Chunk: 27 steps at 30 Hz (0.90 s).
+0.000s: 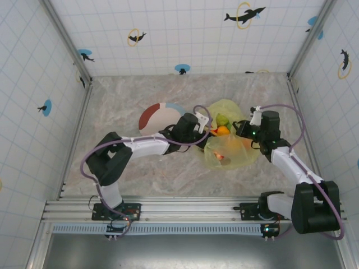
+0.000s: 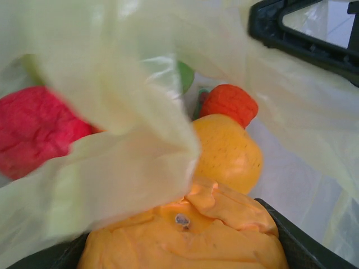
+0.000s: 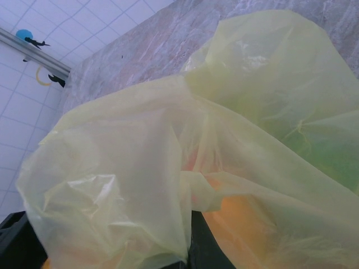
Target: Place the fruits into the plastic bag
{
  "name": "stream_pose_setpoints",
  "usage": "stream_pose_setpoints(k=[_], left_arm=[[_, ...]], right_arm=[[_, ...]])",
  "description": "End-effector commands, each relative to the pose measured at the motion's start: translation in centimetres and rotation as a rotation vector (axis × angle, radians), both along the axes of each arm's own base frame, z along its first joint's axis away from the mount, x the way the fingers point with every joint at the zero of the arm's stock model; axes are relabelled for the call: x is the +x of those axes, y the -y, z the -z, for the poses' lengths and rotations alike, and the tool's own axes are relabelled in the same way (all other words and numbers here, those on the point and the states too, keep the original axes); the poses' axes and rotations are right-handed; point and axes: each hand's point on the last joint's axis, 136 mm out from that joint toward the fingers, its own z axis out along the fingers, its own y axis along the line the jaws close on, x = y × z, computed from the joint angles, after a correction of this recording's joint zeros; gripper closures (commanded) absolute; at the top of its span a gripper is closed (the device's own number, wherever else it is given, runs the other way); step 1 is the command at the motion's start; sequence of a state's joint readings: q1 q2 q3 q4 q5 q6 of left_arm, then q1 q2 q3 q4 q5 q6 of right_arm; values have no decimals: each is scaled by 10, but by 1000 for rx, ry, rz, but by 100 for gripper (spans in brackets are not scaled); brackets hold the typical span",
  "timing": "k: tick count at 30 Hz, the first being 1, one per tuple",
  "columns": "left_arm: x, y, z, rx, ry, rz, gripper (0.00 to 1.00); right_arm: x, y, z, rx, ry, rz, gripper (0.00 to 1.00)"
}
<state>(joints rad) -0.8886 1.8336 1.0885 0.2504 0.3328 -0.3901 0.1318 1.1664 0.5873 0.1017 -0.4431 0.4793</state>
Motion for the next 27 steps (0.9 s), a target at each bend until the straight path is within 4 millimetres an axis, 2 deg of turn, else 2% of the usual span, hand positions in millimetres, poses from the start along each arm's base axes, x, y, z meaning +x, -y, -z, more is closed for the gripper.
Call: stream_pose_setpoints(k=[1, 9, 13, 18, 27], left_arm=[[9, 20, -13, -48, 38, 30, 39], [46, 47, -19, -115, 72, -60, 36], [57, 55, -10, -132, 53, -103, 34], [58, 59, -7, -150, 39, -101, 29], [50, 54, -17, -141, 53, -69, 22]], right_arm=[[2, -4, -11, 12, 43, -11, 100], [1, -3, -12, 13, 48, 4, 100], [1, -2, -13, 5, 50, 7, 100], [2, 0, -16, -5, 57, 11, 100], [5, -2, -15, 5, 52, 6, 100]])
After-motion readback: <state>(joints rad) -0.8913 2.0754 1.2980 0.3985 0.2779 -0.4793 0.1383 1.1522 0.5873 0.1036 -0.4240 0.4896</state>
